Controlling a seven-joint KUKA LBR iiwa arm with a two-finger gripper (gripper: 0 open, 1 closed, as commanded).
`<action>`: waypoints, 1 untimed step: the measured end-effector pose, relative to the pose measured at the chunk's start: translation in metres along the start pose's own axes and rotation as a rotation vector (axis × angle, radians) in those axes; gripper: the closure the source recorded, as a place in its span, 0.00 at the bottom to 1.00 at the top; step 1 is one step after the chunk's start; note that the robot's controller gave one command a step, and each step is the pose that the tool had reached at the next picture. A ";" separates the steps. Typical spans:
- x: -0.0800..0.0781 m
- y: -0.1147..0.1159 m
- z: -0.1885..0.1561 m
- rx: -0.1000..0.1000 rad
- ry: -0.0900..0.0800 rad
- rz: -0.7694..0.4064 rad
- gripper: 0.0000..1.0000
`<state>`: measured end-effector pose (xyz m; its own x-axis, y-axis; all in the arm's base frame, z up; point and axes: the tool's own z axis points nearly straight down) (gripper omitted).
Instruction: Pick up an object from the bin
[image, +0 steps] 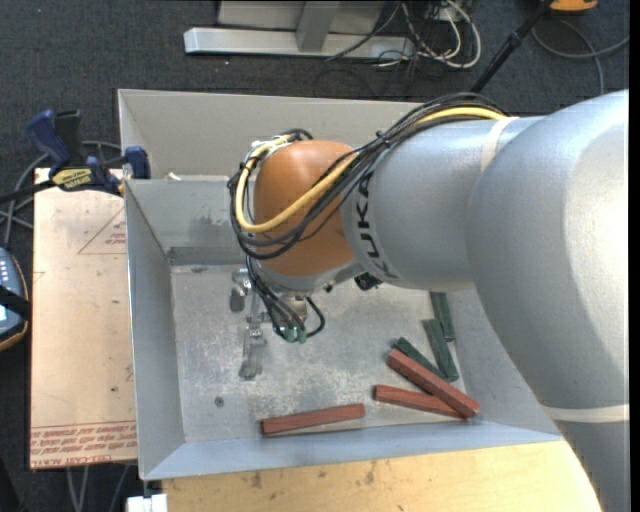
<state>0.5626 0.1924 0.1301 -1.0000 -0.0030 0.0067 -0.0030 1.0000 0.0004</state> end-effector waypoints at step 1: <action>0.074 -0.018 0.058 -0.003 -0.025 -0.313 0.00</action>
Offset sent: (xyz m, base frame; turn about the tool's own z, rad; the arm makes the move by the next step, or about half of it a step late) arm -0.0798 -0.0198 -0.0601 -0.3154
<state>0.4877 0.1740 0.0727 -0.9504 -0.3105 -0.0189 -0.3106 0.9506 0.0014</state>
